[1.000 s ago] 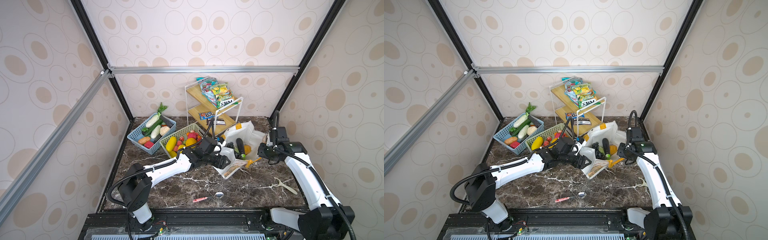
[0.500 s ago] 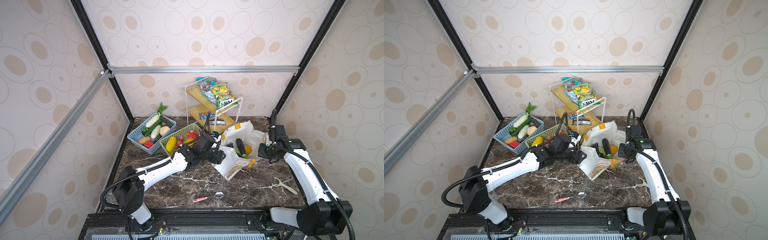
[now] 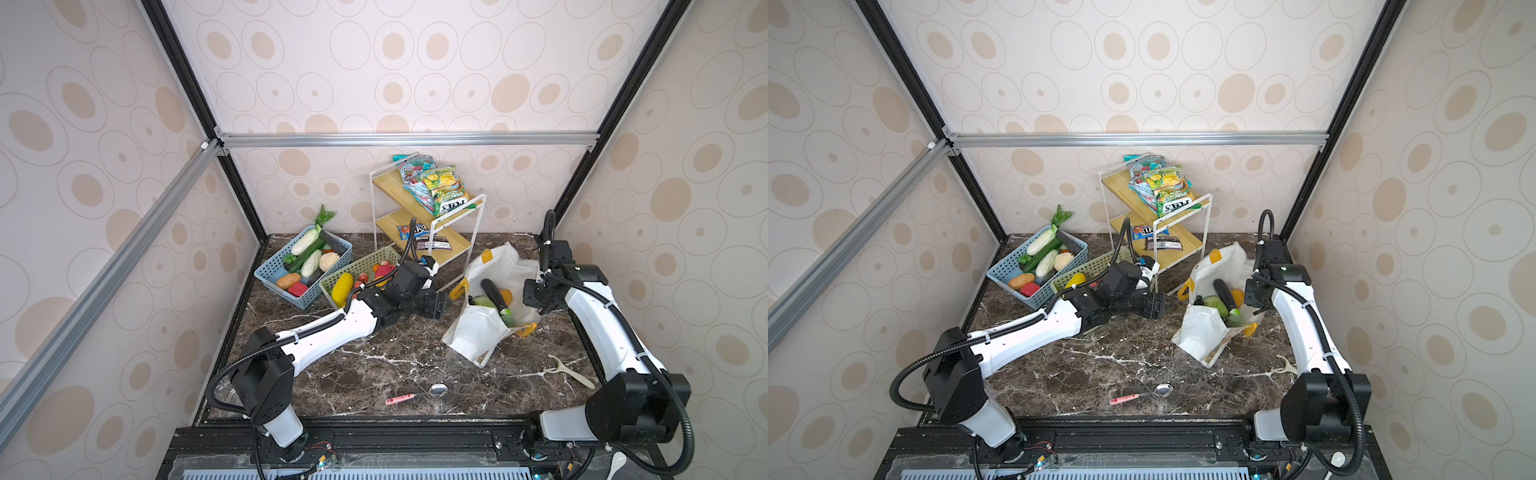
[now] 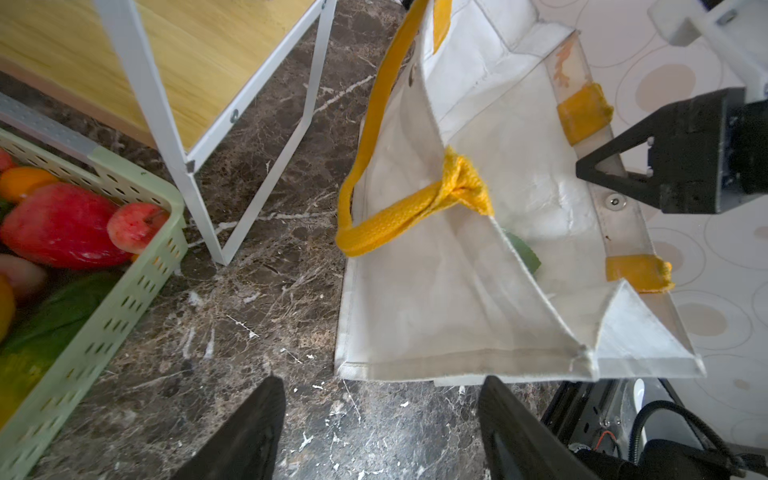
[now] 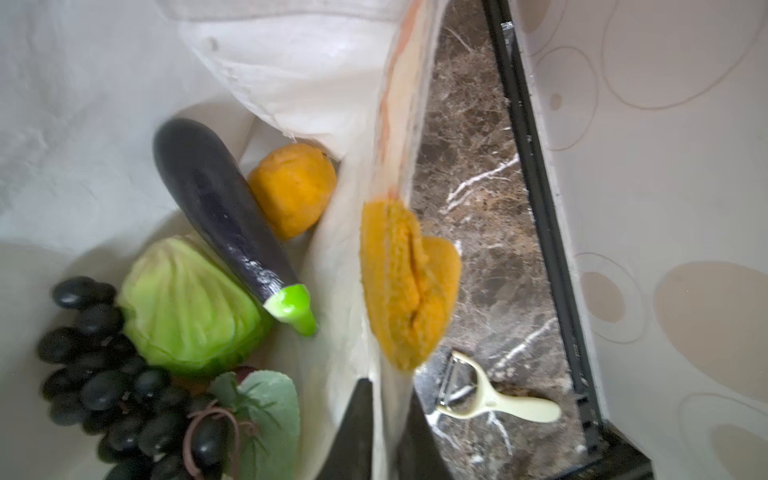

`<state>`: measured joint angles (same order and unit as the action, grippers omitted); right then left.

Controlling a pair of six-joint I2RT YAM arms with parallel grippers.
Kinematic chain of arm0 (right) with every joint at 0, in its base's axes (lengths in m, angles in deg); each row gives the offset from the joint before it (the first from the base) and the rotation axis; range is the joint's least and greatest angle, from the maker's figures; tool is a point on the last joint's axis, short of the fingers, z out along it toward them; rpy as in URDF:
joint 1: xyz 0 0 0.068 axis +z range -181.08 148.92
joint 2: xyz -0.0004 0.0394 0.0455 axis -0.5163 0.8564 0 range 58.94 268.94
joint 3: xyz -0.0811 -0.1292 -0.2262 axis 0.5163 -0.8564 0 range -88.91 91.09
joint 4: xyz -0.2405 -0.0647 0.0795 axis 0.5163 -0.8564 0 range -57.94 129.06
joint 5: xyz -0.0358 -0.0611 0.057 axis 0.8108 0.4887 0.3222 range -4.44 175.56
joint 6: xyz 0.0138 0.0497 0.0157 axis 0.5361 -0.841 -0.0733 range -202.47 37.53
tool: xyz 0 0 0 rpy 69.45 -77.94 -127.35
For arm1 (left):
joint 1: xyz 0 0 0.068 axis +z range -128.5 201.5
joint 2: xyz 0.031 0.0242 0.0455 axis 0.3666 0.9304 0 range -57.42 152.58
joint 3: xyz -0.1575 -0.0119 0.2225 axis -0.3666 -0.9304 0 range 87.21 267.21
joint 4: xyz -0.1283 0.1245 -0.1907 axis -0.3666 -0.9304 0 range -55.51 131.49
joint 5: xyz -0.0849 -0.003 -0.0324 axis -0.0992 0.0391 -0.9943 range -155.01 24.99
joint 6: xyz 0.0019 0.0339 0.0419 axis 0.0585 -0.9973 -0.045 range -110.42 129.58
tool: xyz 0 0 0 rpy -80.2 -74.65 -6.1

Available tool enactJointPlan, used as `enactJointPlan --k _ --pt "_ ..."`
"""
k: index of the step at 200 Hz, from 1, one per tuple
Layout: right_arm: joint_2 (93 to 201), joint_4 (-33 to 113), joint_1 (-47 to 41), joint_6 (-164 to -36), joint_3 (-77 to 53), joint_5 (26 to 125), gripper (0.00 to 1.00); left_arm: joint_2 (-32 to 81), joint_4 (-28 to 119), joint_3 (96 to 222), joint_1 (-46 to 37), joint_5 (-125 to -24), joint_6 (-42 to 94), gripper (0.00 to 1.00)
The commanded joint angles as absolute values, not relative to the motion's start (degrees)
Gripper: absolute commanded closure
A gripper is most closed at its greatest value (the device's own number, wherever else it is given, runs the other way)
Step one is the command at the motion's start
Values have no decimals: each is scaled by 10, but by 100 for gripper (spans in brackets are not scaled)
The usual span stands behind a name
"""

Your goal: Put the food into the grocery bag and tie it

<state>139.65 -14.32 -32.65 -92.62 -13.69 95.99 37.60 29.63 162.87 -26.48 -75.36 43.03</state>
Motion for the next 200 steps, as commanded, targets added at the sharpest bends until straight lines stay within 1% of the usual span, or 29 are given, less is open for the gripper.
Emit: enactJointPlan --k 1,23,50,70,93,118,162,200 --pt "1389 -107 -326 -940 -136 892 80 404 321 1657 -259 -749 471 28" --pt "1377 -67 -326 -947 -153 867 78 429 312 1667 -260 -713 448 36" --pt "1394 -53 -326 -946 -147 844 74 451 325 1669 -257 -697 446 39" --pt "1419 -68 -326 -944 -131 841 73 467 349 1671 -258 -679 433 43" --pt "1430 -69 -327 -949 -136 836 71 474 422 1645 -259 -670 406 42" --pt "1424 -69 -326 -949 -148 836 70 488 489 1626 -260 -649 381 39" --pt "1413 -78 -326 -942 -161 856 69 509 607 1588 -261 -670 342 35" --pt "1412 -78 -326 -941 -163 853 69 523 695 1565 -269 -670 308 36"
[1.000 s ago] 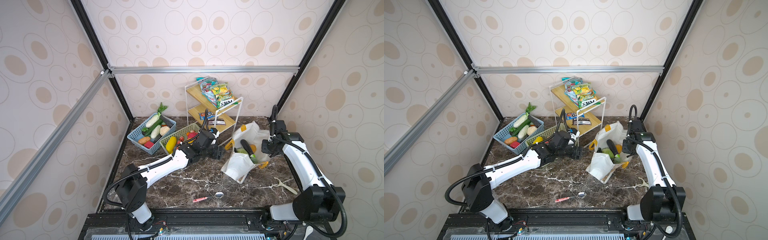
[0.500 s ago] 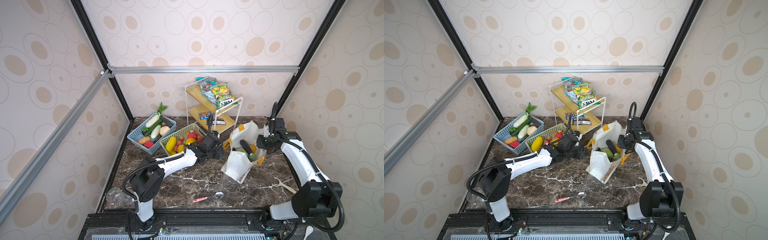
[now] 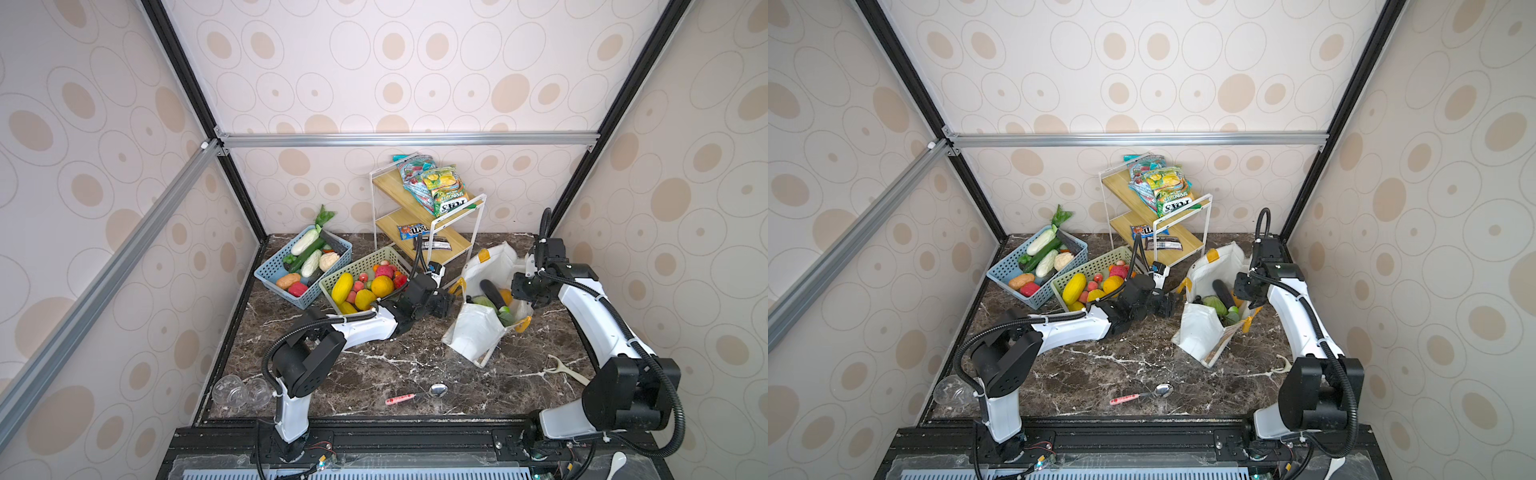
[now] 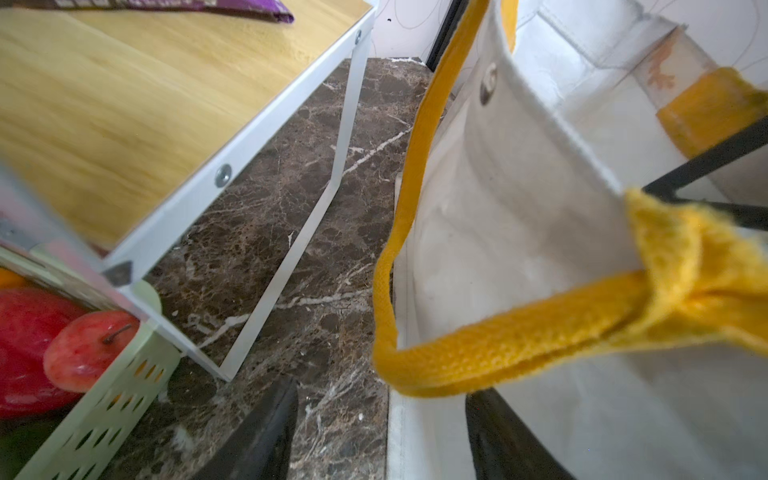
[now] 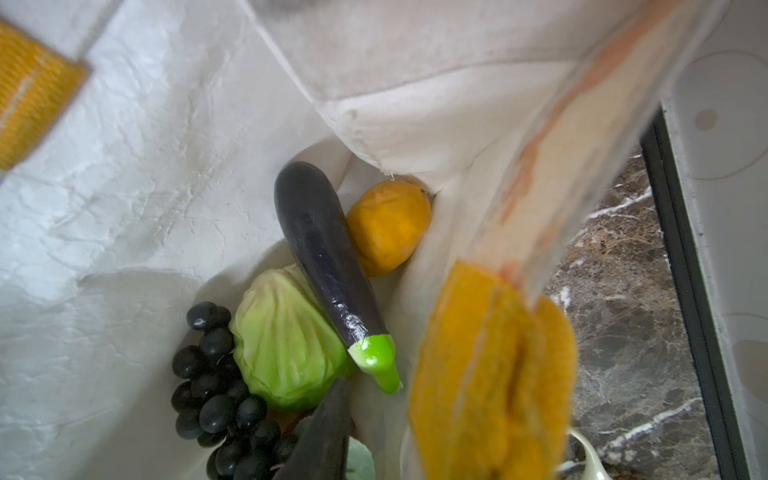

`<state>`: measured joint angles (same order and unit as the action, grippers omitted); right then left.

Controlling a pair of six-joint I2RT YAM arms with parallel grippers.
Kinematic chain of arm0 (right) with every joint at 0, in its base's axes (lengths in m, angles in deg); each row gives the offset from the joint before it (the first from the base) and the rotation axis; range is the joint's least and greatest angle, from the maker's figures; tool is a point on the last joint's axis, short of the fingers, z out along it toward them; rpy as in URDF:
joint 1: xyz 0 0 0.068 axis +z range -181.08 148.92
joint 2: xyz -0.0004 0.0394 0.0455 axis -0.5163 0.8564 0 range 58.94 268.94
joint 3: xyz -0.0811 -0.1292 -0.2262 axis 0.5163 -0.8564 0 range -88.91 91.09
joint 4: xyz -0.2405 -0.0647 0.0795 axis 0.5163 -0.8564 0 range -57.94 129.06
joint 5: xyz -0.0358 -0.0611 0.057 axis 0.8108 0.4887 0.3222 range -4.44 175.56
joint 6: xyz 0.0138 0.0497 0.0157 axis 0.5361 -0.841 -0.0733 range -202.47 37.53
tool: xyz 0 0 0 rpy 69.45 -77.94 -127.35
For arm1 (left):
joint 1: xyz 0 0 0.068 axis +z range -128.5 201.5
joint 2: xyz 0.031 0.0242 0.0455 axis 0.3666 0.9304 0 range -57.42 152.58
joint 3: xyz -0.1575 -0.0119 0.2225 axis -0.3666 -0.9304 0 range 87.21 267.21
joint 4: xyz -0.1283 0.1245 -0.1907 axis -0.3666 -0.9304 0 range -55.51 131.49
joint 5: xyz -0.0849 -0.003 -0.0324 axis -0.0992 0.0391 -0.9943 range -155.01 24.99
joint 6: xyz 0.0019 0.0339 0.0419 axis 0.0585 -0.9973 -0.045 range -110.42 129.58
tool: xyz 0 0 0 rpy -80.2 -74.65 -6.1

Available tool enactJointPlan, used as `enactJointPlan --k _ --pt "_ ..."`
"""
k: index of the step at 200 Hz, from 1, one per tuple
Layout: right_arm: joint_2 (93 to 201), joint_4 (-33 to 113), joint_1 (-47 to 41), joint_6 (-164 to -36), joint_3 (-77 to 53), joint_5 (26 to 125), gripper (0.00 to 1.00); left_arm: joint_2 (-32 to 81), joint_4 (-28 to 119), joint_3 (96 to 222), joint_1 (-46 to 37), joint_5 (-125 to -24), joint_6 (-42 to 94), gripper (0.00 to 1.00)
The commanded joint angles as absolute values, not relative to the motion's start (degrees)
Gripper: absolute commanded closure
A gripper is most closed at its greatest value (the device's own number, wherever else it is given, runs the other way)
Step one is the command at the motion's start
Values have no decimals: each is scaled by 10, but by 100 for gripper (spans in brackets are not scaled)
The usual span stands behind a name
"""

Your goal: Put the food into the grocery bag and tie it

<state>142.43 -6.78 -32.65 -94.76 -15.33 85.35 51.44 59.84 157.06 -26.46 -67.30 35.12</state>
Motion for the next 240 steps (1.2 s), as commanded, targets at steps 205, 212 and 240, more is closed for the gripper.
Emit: enactJointPlan --k 205,212,240 --pt "1454 -84 -326 -949 -100 784 65 382 748 1453 -279 -729 255 92" --pt "1453 -87 -326 -949 -98 780 63 385 741 1454 -280 -721 252 92" --pt "1425 -112 -326 -959 -94 779 50 397 725 1461 -280 -705 248 92"
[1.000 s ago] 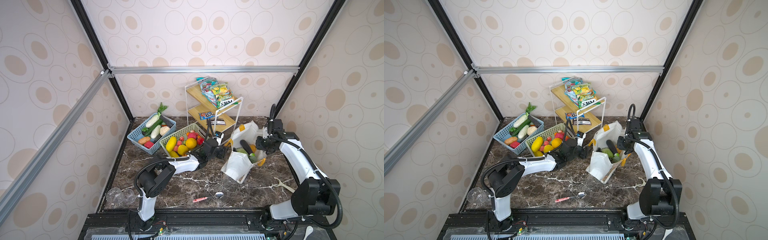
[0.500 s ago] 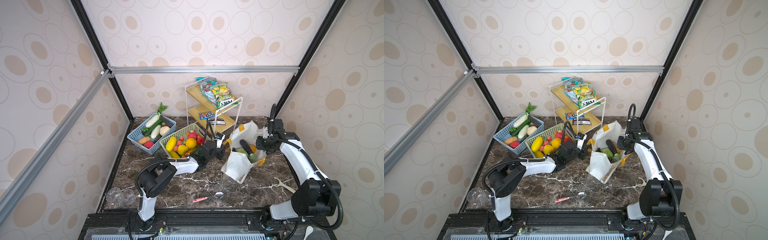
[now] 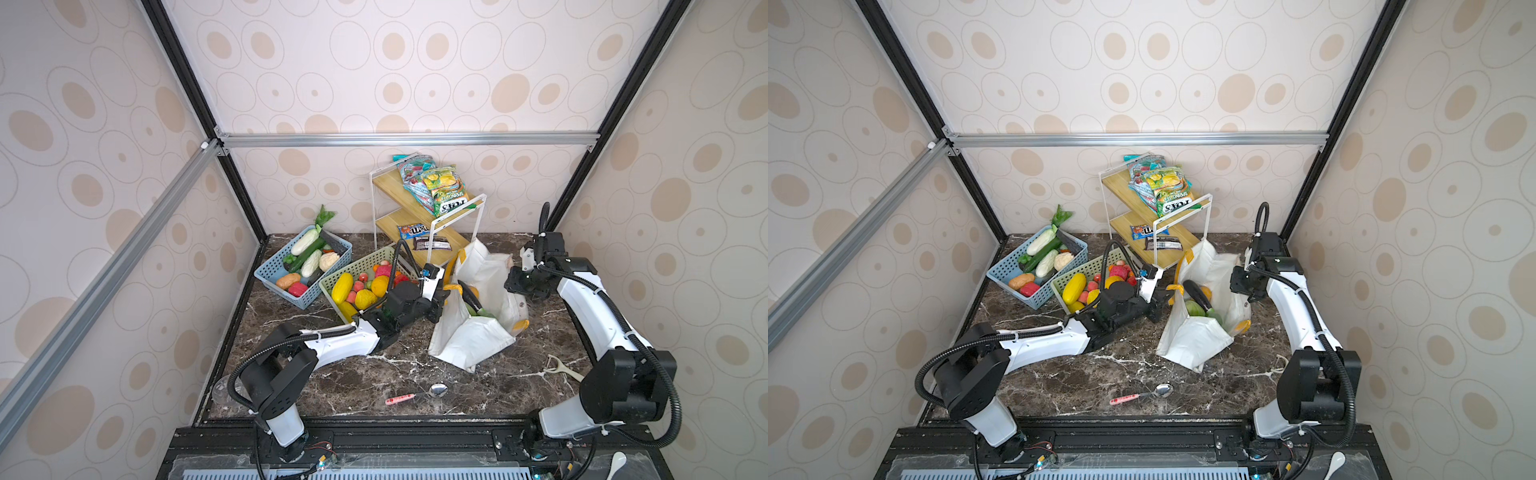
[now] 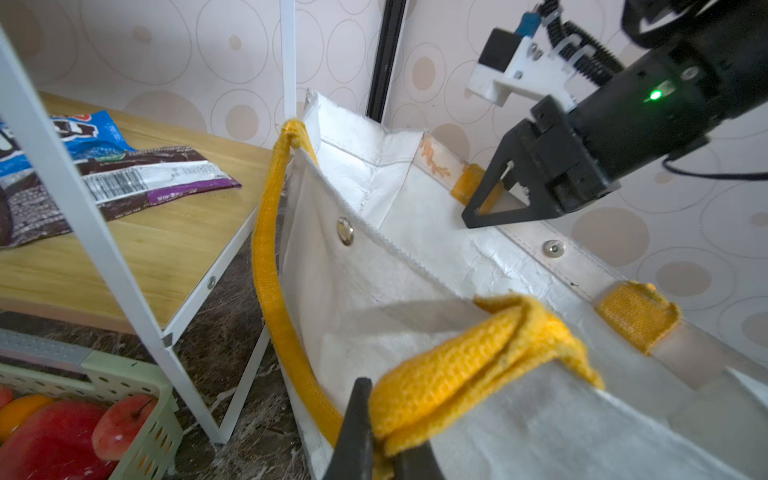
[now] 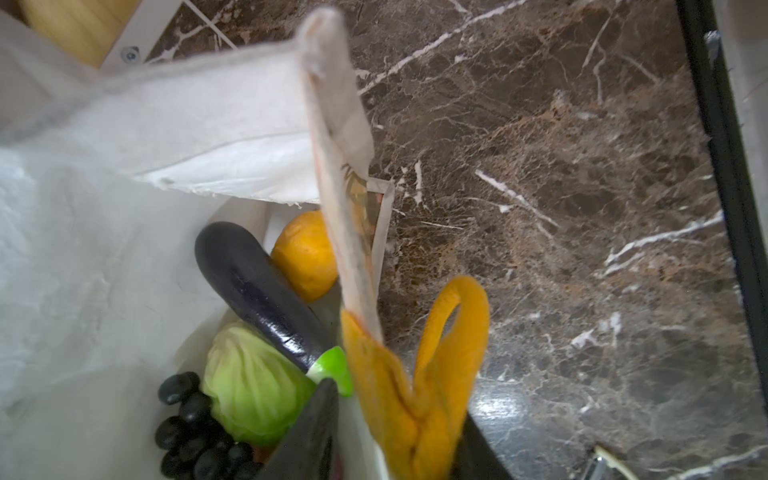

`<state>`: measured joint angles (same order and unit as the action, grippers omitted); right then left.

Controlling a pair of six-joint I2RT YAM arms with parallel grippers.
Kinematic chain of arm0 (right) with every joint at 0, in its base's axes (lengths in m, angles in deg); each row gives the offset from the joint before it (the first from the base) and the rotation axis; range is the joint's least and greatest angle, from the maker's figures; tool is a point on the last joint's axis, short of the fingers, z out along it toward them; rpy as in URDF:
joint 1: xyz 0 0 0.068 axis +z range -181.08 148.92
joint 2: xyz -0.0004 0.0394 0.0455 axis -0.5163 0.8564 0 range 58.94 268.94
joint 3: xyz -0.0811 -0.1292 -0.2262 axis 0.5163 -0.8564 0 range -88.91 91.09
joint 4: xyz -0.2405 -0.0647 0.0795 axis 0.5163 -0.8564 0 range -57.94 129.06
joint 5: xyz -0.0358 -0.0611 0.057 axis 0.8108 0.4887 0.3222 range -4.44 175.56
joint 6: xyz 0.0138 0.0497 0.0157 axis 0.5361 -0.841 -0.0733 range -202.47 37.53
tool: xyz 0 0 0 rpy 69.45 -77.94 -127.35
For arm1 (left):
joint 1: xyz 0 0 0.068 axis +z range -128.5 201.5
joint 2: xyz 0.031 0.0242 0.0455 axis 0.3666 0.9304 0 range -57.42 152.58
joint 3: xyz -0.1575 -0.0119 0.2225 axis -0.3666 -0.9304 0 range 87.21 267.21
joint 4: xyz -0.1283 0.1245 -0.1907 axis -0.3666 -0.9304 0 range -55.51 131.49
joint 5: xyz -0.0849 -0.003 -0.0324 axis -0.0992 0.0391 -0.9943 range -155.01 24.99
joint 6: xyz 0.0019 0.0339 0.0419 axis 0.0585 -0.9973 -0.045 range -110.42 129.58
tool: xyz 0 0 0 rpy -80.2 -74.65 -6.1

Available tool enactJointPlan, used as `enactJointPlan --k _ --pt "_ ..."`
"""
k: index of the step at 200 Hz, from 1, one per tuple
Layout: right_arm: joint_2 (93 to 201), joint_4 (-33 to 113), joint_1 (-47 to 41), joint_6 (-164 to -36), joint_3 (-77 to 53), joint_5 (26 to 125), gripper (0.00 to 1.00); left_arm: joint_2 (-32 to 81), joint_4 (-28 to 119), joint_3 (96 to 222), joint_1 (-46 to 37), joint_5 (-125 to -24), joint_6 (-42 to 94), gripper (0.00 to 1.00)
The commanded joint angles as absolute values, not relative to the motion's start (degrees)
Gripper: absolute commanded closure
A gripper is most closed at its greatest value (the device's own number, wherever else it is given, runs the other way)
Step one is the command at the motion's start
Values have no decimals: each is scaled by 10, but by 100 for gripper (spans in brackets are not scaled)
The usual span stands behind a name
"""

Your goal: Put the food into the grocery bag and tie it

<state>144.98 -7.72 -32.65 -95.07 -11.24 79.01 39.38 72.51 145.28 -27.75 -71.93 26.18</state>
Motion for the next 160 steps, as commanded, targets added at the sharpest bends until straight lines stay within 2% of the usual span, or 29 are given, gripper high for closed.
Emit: enactJointPlan --k 1,28,48,78,106,160 --pt "1423 -114 -326 -960 -93 780 50 397 725 1461 -280 -705 248 92" --pt "1372 -139 -328 -972 -80 785 39 410 712 1471 -279 -701 247 92" --pt "1345 -154 -352 -986 -71 771 36 411 707 1473 -280 -695 248 92" --pt "1332 -134 -432 -1027 -134 739 35 409 701 1469 -279 -685 248 92" --pt "1324 -36 -488 -1085 -258 669 37 407 696 1468 -279 -681 248 92" --pt "1376 152 -503 -1172 -390 528 39 404 689 1470 -278 -675 242 92"
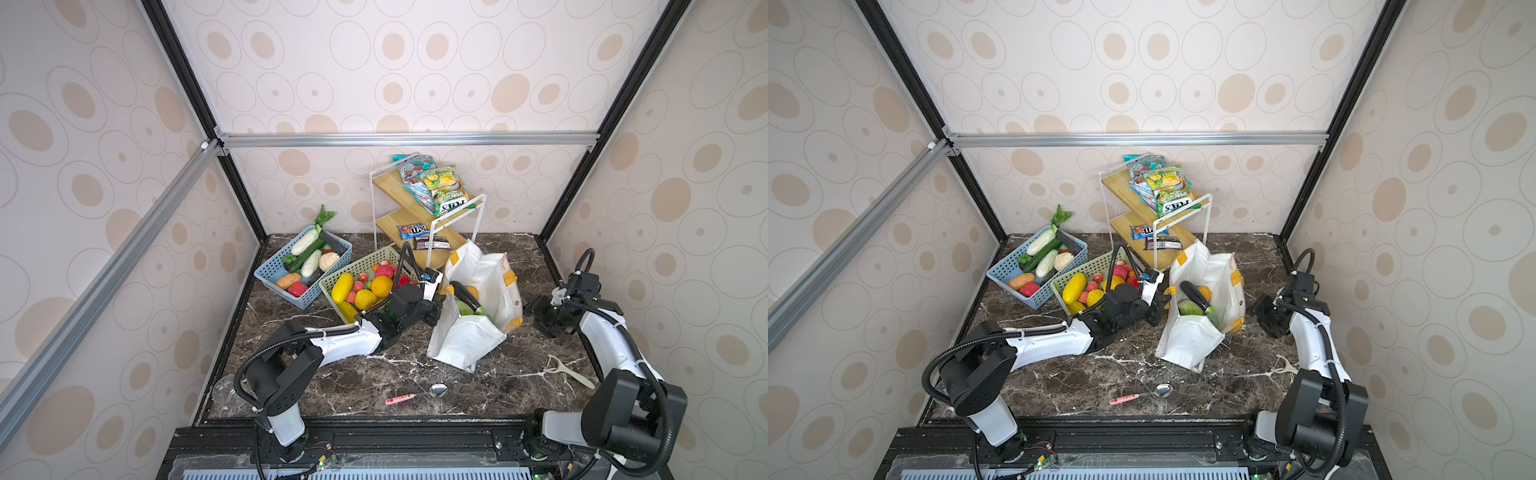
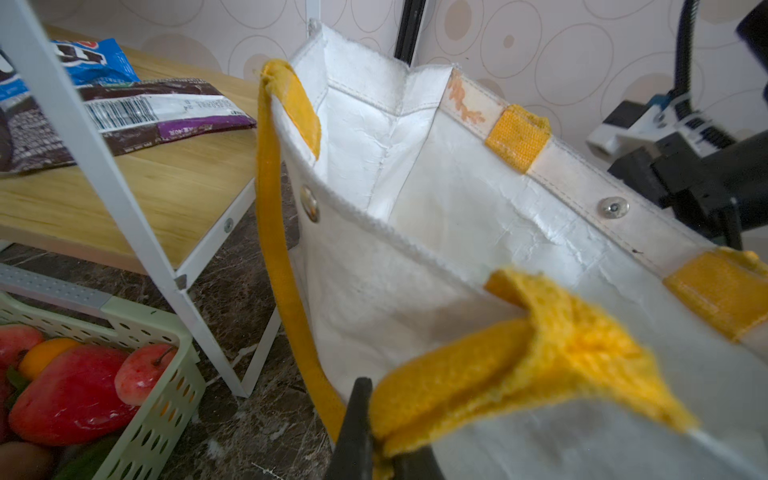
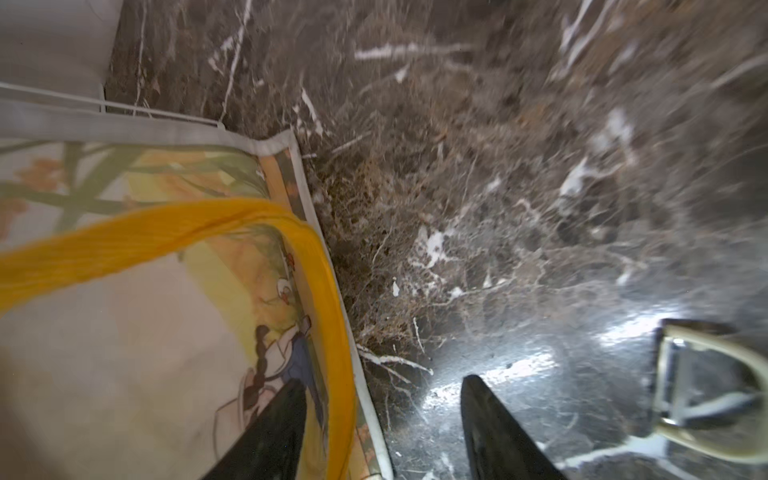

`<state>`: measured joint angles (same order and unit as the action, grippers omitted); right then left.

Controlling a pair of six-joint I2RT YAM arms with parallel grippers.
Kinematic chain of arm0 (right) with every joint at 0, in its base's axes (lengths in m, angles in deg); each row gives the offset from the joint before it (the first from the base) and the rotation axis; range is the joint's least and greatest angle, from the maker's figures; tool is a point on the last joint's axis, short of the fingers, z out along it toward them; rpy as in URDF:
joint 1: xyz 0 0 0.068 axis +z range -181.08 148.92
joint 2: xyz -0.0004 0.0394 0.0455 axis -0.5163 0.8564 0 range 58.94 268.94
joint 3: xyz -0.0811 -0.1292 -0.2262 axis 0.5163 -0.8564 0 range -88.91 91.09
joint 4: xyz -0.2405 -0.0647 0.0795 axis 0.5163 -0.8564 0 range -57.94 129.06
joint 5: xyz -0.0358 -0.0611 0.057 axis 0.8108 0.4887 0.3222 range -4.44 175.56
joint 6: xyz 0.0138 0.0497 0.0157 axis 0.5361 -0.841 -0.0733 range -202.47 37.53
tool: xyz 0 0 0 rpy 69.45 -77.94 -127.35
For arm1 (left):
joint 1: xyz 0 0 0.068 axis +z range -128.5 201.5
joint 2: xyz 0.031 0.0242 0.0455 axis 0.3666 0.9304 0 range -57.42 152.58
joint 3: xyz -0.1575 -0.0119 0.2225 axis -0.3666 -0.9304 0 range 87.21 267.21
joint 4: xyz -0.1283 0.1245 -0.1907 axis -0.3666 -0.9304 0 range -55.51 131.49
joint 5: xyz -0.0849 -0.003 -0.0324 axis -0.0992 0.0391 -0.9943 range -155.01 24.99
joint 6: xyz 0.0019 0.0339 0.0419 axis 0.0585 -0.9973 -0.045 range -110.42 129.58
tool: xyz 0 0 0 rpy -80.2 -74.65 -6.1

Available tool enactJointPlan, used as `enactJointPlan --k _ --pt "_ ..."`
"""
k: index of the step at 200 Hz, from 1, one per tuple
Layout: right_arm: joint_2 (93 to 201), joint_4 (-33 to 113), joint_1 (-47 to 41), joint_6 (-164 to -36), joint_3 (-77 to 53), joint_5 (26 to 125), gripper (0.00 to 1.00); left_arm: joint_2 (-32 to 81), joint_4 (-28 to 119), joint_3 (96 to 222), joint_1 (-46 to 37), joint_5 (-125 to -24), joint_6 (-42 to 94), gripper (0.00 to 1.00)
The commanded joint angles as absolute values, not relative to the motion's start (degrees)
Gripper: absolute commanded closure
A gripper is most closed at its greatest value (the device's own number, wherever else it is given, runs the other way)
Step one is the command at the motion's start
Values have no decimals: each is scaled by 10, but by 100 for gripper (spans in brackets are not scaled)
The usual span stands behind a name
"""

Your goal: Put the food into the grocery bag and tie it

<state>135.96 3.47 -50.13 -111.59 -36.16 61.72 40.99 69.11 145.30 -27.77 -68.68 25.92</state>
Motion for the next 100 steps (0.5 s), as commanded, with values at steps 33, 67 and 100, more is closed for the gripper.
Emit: enactJointPlan --k 33,67,100 --pt "1399 247 -503 -1194 -437 470 39 405 690 1469 -277 -673 246 92" --pt "1434 281 -499 -1197 -455 442 41 410 686 1474 -276 -676 247 92" --pt "1465 311 -475 -1202 -458 436 44 413 681 1481 -277 -678 248 92"
